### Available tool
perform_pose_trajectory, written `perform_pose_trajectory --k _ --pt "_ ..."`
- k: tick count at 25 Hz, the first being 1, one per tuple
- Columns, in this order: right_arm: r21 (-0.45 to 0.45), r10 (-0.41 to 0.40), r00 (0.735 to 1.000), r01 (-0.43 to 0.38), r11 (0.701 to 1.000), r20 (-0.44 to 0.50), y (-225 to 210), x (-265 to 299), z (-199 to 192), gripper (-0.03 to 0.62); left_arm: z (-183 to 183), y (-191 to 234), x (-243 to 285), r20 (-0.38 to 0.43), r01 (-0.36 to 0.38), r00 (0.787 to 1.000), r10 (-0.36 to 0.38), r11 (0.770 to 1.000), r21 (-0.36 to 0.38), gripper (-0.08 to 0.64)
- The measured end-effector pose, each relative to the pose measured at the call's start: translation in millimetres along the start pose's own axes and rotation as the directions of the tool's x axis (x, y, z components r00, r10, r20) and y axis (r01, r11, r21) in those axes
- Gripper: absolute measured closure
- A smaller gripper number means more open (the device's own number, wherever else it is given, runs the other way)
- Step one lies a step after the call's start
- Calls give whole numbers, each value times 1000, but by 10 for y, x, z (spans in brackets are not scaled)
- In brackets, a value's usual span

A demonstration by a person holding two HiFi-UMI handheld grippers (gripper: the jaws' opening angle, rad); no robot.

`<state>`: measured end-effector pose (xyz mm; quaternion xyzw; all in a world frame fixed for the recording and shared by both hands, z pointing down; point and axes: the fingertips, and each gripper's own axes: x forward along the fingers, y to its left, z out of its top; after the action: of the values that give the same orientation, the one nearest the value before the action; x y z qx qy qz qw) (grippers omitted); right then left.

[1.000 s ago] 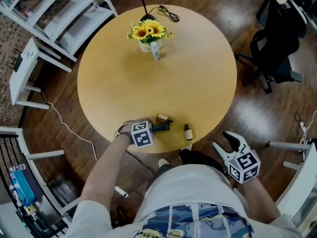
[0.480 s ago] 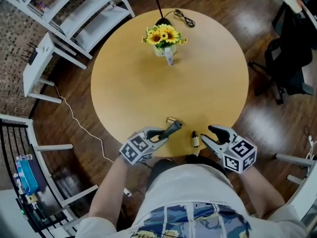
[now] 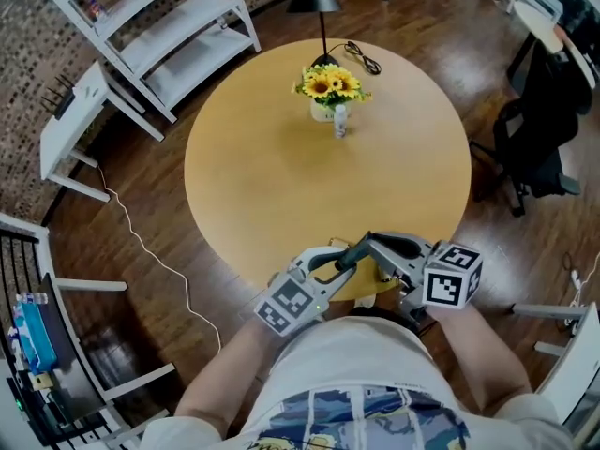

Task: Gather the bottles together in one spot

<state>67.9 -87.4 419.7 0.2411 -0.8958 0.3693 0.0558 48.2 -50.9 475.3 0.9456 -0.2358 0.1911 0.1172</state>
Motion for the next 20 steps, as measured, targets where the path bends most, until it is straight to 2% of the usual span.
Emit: perform_pose_trajectory --k 5,7,10,13,16,20 --pt "-78 -39 999 36 996 -31 312 145 -186 558 -213 -60 -274 13 1 1000 0 1000 -28 439" --pt "-131 -72 997 67 989 -36 374 189 -200 558 -346 -12 -388 -25 -14 1000 13 997 -73 410" --pt "-221 -151 988 138 965 -42 336 185 -137 558 -555 54 -624 -74 -62 996 50 984 -168 405" --pt "-314 -232 972 210 926 -32 167 179 41 558 -694 158 -892 -91 -130 990 109 953 -274 405" --pt "-385 -287 958 257 886 -21 -103 277 301 558 -787 369 -1104 -108 -223 974 198 917 -331 405" --pt "-462 -339 940 286 840 -34 -600 520 613 558 -793 513 -1212 -86 -292 955 283 854 -431 405"
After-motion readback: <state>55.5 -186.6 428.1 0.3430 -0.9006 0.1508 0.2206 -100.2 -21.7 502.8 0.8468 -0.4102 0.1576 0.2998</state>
